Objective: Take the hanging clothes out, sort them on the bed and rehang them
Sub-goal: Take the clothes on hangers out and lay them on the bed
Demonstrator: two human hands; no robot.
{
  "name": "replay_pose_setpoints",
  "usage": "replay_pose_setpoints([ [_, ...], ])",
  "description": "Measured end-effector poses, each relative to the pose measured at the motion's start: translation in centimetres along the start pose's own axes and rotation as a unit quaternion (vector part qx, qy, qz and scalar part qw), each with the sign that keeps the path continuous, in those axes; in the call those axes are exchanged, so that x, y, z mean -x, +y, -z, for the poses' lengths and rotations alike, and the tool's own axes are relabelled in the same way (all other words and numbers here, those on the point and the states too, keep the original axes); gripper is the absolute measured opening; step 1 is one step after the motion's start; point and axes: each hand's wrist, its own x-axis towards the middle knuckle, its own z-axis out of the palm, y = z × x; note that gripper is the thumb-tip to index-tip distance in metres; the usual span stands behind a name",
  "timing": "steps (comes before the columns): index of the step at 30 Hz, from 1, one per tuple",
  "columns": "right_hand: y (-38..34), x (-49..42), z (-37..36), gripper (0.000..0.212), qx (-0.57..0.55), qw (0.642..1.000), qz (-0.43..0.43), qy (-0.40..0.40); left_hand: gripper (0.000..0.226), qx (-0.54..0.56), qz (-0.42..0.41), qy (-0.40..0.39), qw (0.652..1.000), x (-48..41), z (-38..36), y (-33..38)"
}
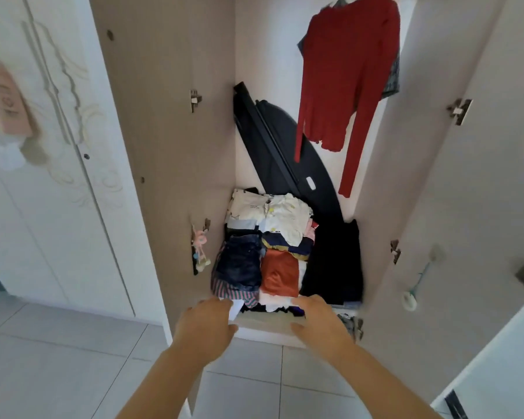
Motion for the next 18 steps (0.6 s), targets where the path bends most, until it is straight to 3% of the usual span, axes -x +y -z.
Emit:
replay_pose_setpoints([
  [9,-1.4,-11.3,9.0,0.049,-0.074,0.989,0.028,0.129,0.051,0.07,-0.063,0.105,0.99,-15.1,7.0,1.0],
  [18,1.1,-24.4,19.4,0.049,-0.071,0.967,0.087,0.227,0.048,0.177,-0.076,0.241,0.951,-29.1,14.2,4.5],
])
